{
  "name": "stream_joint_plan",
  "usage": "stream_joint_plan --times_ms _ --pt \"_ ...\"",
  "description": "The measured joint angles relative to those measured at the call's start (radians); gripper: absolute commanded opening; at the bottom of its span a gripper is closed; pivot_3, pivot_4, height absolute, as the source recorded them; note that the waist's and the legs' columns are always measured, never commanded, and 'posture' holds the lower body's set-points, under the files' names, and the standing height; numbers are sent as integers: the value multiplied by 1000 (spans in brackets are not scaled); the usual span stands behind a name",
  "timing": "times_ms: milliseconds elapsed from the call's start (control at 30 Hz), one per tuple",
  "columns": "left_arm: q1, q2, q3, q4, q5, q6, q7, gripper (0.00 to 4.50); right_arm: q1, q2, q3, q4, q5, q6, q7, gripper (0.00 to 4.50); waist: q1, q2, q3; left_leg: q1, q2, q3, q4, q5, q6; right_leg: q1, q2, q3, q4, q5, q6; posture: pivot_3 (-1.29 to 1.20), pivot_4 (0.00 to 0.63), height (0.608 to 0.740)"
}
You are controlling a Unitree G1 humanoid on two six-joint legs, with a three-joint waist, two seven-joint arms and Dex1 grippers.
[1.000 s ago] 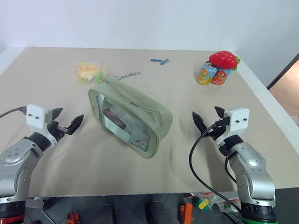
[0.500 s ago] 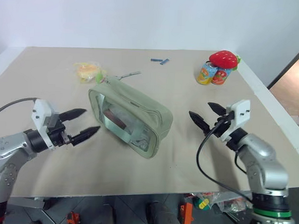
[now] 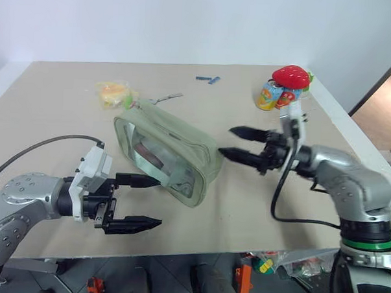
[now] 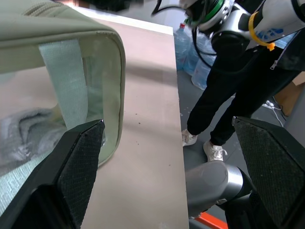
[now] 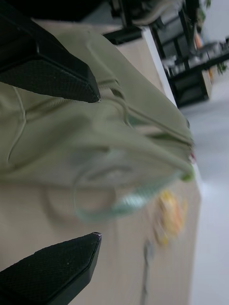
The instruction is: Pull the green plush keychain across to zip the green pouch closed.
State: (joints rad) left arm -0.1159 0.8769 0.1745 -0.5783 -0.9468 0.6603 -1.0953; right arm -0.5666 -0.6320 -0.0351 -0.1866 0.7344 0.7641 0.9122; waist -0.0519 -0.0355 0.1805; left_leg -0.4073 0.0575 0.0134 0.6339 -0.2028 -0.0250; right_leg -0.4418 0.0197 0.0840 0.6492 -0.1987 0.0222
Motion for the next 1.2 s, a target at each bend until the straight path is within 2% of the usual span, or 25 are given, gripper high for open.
stream_joint_plan --times_ms 67,100,200,500,533,633,800,900,933,1100,1133,1167,1200 --pt "-7 0 -12 0 6 -2 -5 4454 -1 10 17 5 -12 -9 5 4500 1 0 0 0 -1 0 0 0 0 0 -1 0 0 0 0 0 150 740" --pt "-7 0 -14 0 10 -5 -6 4485 -1 11 23 12 -18 -14 8 4247 1 0 0 0 -1 0 0 0 0 0 -1 0 0 0 0 0 150 740" --pt "-11 -8 -15 1 28 -18 -1 4500 -6 20 28 49 -33 -32 24 3362 2 0 0 0 -1 0 0 0 0 0 -1 0 0 0 0 0 150 740" --pt "-9 -74 -21 3 77 -54 63 4500 -24 19 36 64 -31 -30 104 162 2 0 0 0 0 0 0 0 0 0 0 0 0 0 0 0 150 740" --pt "-6 -77 -22 1 78 -54 66 4500 -26 19 38 64 -31 -29 112 35 2 0 0 0 0 0 0 0 0 0 0 0 0 0 0 0 150 740" --pt "-2 -85 -23 -3 88 -57 76 4500 -42 13 52 64 -36 -25 139 35 2 0 0 0 0 0 0 0 0 0 0 0 0 0 0 0 150 740" --pt "6 -109 -42 -18 102 -69 94 4500 -153 -47 128 177 -137 -133 286 35 1 0 0 0 0 1 1 0 0 0 0 0 0 0 0 0 150 740" --pt "8 -114 -57 -23 114 -75 99 4500 -329 -65 207 430 -293 -357 426 35 -3 1 1 1 0 2 2 0 0 0 0 1 0 1 0 0 150 740" --pt "11 -115 -60 -21 120 -76 99 4500 -416 -52 240 573 -355 -464 476 35 -5 1 1 2 0 3 3 0 0 0 0 1 0 1 0 0 150 740" --pt "12 -139 -99 -31 135 -90 108 4500 -658 26 276 1048 -541 -820 552 35 -12 2 1 1 0 2 1 -1 1 0 0 1 0 1 -1 0 150 740" --pt "14 -144 -101 -33 136 -92 109 4500 -678 37 276 1102 -558 -850 556 347 -12 2 1 1 0 2 0 -1 2 0 0 1 0 1 -1 0 150 740" --pt "15 -146 -102 -33 138 -92 110 4500 -690 43 276 1136 -570 -866 558 347 -12 2 1 1 0 2 0 -2 3 0 0 1 0 1 -1 0 150 740" --pt "18 -146 -102 -35 141 -93 114 4500 -709 55 271 1193 -585 -881 565 549 -14 2 1 1 0 2 0 -2 4 0 0 1 0 1 0 0 150 740"
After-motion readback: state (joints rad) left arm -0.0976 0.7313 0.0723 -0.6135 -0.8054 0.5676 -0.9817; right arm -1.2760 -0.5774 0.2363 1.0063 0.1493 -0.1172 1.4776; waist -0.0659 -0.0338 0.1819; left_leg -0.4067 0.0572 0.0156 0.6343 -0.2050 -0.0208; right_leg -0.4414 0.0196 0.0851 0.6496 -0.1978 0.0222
